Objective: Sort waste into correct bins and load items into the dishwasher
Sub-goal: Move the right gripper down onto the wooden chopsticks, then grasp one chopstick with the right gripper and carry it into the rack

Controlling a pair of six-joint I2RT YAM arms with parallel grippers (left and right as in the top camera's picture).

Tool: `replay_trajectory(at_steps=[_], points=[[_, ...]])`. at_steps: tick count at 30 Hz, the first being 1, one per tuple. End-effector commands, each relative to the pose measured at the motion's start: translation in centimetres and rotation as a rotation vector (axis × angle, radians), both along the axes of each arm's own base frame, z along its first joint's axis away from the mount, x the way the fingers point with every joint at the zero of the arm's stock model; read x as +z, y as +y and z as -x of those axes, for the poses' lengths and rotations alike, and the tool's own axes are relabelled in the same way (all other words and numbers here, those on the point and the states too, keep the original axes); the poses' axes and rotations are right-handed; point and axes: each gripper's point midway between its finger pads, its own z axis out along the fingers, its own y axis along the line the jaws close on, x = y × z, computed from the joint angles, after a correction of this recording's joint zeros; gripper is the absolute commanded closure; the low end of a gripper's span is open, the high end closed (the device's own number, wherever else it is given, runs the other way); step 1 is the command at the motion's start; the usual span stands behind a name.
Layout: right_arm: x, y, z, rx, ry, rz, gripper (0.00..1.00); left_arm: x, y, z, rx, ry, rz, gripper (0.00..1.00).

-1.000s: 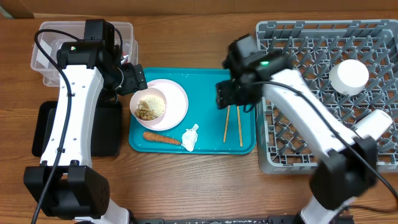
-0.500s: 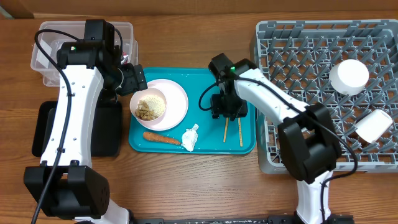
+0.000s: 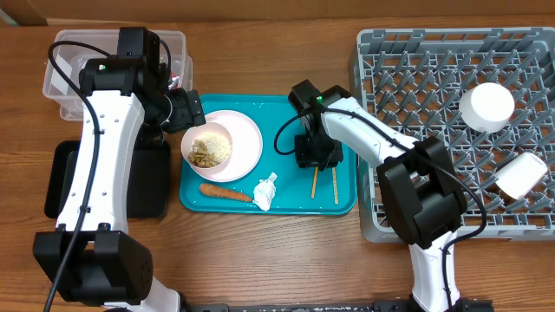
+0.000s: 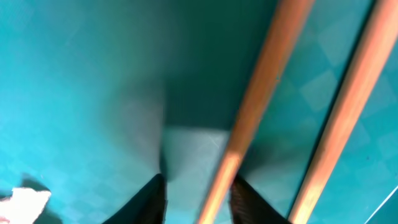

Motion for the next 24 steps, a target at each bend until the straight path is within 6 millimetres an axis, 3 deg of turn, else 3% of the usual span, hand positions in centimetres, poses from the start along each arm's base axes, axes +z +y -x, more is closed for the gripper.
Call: replay_trajectory(at_steps=[1, 11, 17, 21, 24], points=[[-0.4, -0.3, 0.4, -0.007, 0.014, 0.020, 0.73, 0.9, -0.2, -0.2, -0.006, -0.027, -0.006, 0.07], [-0.4, -0.5, 0.8, -0.007, 0.031, 0.030, 0.96, 0.9, -0.2, -0.2, -0.006, -0.027, -0.006, 0.07], [0.2, -0.7, 1.1, 0.007, 0.041, 0.037, 0.96, 0.9, -0.2, -0.1, -0.006, -0.026, -0.005, 0.07], [3.3, -0.8, 0.5, 0.050, -0.014, 0.022, 0.96, 0.9, -0.1, -0.1, -0.006, -0.024, -0.006, 0.07], [7.8, -0.6, -0.4, 0.109, -0.117, -0.033, 0.96, 0.9, -0.1, -0.1, -0.006, -0.024, -0.006, 0.07]])
